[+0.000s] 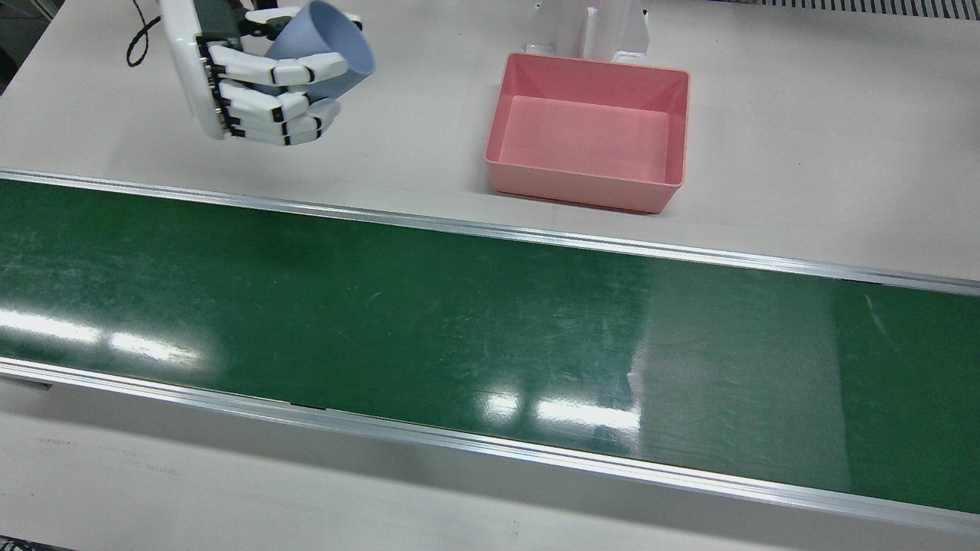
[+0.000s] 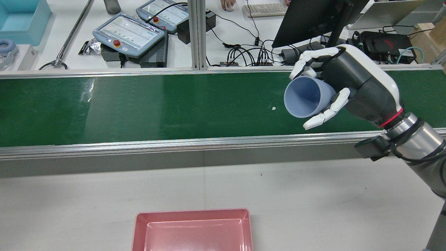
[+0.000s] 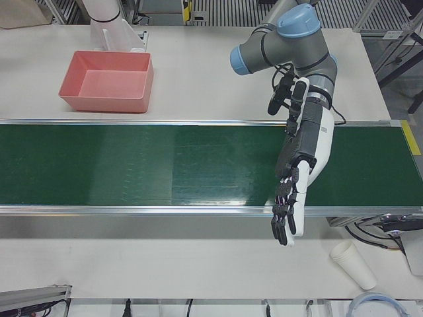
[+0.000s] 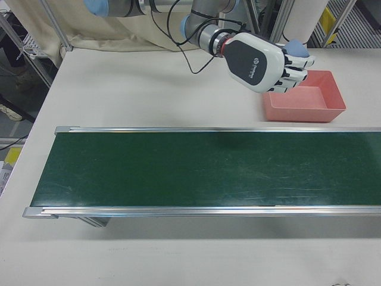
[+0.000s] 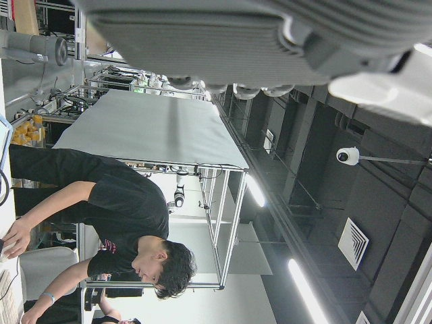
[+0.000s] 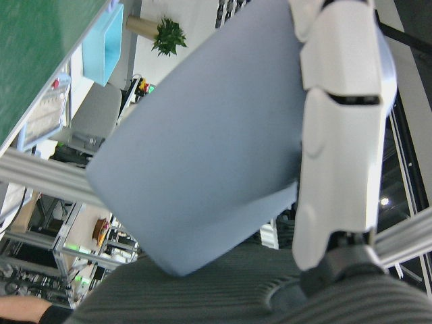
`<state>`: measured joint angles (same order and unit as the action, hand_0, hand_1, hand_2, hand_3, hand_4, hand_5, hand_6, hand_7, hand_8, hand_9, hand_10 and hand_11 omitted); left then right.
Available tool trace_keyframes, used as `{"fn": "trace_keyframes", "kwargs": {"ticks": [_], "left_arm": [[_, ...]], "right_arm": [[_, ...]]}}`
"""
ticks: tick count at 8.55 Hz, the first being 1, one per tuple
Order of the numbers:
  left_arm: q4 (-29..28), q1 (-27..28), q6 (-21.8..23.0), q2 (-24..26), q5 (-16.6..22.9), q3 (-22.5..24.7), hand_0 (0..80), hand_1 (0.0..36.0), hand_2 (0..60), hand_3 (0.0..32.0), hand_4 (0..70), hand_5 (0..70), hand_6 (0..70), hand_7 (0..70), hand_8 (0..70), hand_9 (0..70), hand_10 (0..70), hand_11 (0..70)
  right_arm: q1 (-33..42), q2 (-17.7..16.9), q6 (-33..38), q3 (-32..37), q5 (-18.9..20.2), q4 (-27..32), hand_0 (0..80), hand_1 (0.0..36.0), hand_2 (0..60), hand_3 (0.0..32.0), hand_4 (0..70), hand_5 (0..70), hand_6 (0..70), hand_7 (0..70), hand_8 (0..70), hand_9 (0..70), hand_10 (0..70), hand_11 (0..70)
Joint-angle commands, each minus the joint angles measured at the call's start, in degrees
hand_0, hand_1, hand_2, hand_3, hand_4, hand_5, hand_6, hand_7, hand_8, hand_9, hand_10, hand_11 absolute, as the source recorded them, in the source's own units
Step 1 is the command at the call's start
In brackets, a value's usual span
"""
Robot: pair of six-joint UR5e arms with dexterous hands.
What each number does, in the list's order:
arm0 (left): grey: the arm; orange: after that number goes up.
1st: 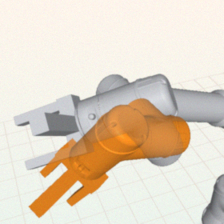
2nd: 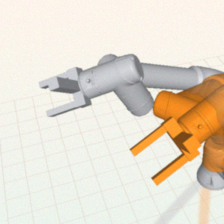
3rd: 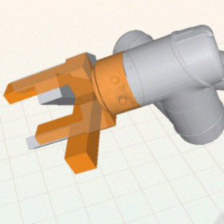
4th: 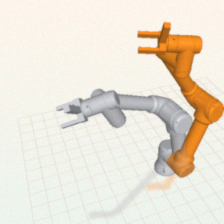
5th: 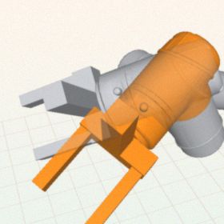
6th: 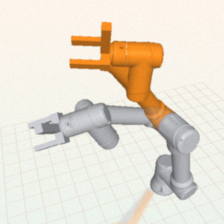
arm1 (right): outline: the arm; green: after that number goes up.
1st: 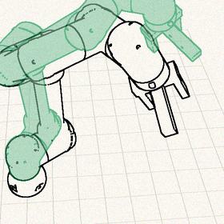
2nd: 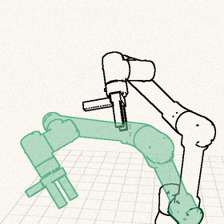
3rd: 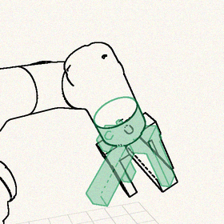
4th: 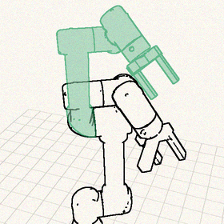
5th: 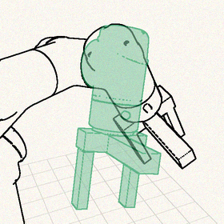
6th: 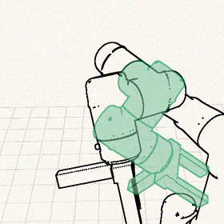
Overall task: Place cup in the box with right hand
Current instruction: 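Carry the cup with the right hand over the pink tray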
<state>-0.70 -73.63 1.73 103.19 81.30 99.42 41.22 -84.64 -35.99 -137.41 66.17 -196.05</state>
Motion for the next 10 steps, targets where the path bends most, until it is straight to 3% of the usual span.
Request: {"fn": "trace_keyframes", "kwargs": {"ticks": [1,2,4,5,6,7,8,9,10], "left_arm": [[0.0,-0.02,0.03,0.0,0.0,-0.02,0.0,0.0,0.0,0.0,0.0,0.0,0.0,0.0,0.0,0.0,0.0,0.0],[0.0,-0.02,-0.06,0.0,0.0,-0.02,0.0,0.0,0.0,0.0,0.0,0.0,0.0,0.0,0.0,0.0,0.0,0.0],[0.0,-0.02,0.03,0.0,0.0,-0.02,0.0,0.0,0.0,0.0,0.0,0.0,0.0,0.0,0.0,0.0,0.0,0.0],[0.0,-0.02,0.03,0.0,0.0,-0.02,0.0,0.0,0.0,0.0,0.0,0.0,0.0,0.0,0.0,0.0,0.0,0.0],[0.0,-0.02,0.03,0.0,0.0,-0.02,0.0,0.0,0.0,0.0,0.0,0.0,0.0,0.0,0.0,0.0,0.0,0.0],[0.0,-0.02,0.03,0.0,0.0,-0.02,0.0,0.0,0.0,0.0,0.0,0.0,0.0,0.0,0.0,0.0,0.0,0.0],[0.0,-0.02,0.03,0.0,0.0,-0.02,0.0,0.0,0.0,0.0,0.0,0.0,0.0,0.0,0.0,0.0,0.0,0.0],[0.0,-0.02,-0.06,0.0,0.0,-0.02,0.0,0.0,0.0,0.0,0.0,0.0,0.0,0.0,0.0,0.0,0.0,0.0],[0.0,-0.02,0.03,0.0,0.0,-0.02,0.0,0.0,0.0,0.0,0.0,0.0,0.0,0.0,0.0,0.0,0.0,0.0]], "right_arm": [[-17.17,2.28,-10.56,-5.31,-4.72,-0.83,80.0,36.0,60.0,0.0,27.7,29.8,50.9,70.0,70.0,70.0,60.0,70.0],[-23.05,2.72,-13.37,-5.24,-6.48,-0.74,80.0,36.0,60.0,0.0,30.3,29.5,50.5,70.0,70.0,70.0,58.7,70.0],[-34.31,3.95,-20.84,-4.36,-10.08,-0.22,80.0,36.0,60.0,0.0,25.6,28.8,49.3,70.0,70.0,70.0,56.3,70.0],[-35.32,3.87,-21.48,-4.27,-10.62,-0.21,80.0,36.0,60.0,0.0,22.7,28.7,49.0,70.0,70.0,70.0,57.0,70.0],[-35.5,3.7,-21.4,-4.18,-10.36,-0.21,80.0,36.0,60.0,0.0,19.6,27.4,43.4,70.0,67.0,70.0,53.4,70.0],[-36.12,3.7,-21.49,-4.09,-10.36,-0.21,78.4,35.9,49.2,0.0,14.4,19.7,27.8,70.0,42.3,66.3,40.0,57.9],[-36.3,3.61,-21.4,-4.01,-10.36,-0.21,78.4,26.8,3.7,0.0,10.8,12.4,12.2,35.9,13.1,23.5,18.3,30.0],[-36.3,3.52,-21.23,-4.0,-10.45,-0.21,69.7,18.2,0.4,0.0,9.1,8.3,5.9,14.2,1.0,3.5,6.9,12.9],[-36.38,3.52,-21.14,-4.0,-10.45,-0.21,54.1,5.5,0.0,0.0,11.3,3.4,2.2,6.0,0.0,0.0,0.0,0.8]]}}
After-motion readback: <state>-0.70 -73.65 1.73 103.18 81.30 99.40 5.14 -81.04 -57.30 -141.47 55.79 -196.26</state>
